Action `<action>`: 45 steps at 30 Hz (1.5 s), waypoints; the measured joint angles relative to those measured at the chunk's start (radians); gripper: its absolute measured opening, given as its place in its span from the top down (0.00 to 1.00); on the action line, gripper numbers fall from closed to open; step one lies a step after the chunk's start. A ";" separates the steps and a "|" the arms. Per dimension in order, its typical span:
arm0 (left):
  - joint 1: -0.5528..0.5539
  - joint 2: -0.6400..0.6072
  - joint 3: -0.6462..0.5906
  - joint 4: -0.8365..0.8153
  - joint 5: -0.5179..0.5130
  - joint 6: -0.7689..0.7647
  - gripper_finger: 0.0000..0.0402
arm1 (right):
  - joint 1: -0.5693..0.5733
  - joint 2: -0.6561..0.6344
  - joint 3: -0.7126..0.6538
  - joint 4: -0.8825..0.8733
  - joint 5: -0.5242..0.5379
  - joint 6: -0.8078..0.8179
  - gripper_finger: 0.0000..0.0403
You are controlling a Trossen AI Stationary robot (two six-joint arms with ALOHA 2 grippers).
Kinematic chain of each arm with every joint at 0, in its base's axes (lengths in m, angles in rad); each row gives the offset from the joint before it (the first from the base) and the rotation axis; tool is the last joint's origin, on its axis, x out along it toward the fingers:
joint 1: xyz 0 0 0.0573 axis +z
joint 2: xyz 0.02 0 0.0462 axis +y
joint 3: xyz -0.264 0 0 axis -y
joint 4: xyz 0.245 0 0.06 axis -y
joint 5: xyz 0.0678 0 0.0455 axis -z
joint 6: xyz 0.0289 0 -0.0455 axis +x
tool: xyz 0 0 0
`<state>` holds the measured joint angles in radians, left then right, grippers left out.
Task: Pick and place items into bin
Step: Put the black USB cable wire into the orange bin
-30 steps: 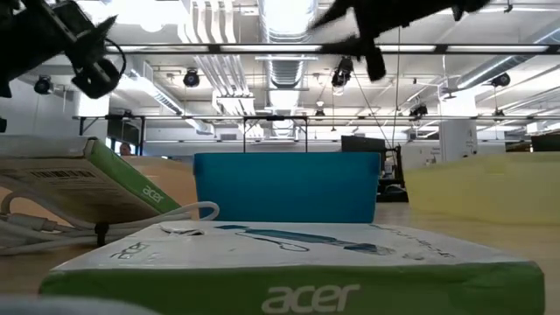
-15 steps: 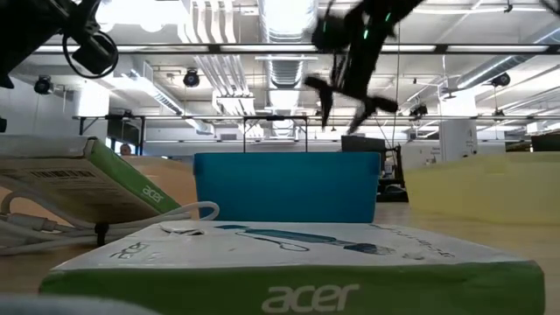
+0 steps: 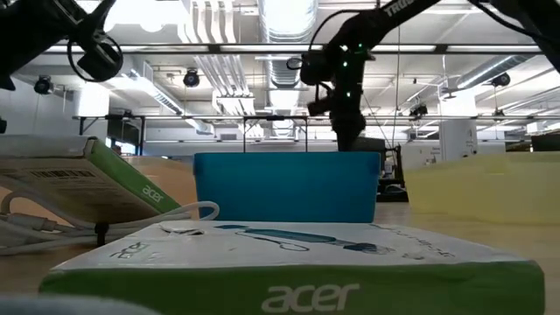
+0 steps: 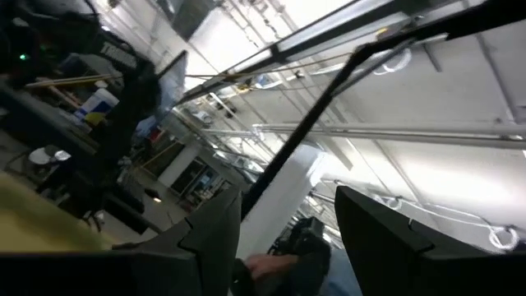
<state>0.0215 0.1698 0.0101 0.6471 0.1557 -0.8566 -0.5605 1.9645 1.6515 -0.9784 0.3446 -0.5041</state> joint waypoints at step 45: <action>0.000 0.124 0.000 0.047 -0.213 0.000 0.55 | -0.057 0.133 0.158 -0.207 -0.174 0.092 0.91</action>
<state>0.0216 0.2943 0.0101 0.6945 -0.0577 -0.8565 -0.6172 2.0979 1.8098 -1.1852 0.1709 -0.4117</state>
